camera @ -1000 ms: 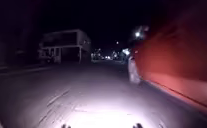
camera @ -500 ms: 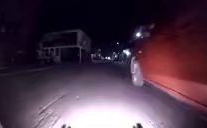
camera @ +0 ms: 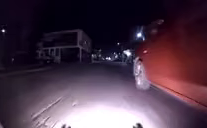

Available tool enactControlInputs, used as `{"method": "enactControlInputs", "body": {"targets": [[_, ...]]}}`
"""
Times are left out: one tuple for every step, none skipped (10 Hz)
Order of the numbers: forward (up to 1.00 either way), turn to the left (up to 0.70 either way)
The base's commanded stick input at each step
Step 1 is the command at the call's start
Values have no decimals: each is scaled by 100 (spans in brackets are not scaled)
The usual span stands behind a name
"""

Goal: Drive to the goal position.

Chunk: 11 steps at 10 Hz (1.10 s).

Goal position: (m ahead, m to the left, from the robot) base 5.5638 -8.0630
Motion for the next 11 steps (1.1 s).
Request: {"method": "enactControlInputs", "body": {"targets": [[45, 0], [45, 0], [45, 0], [49, 0], [60, 0], [60, 0], [60, 0], [60, 0], [60, 0], [60, 0], [60, 0]]}}
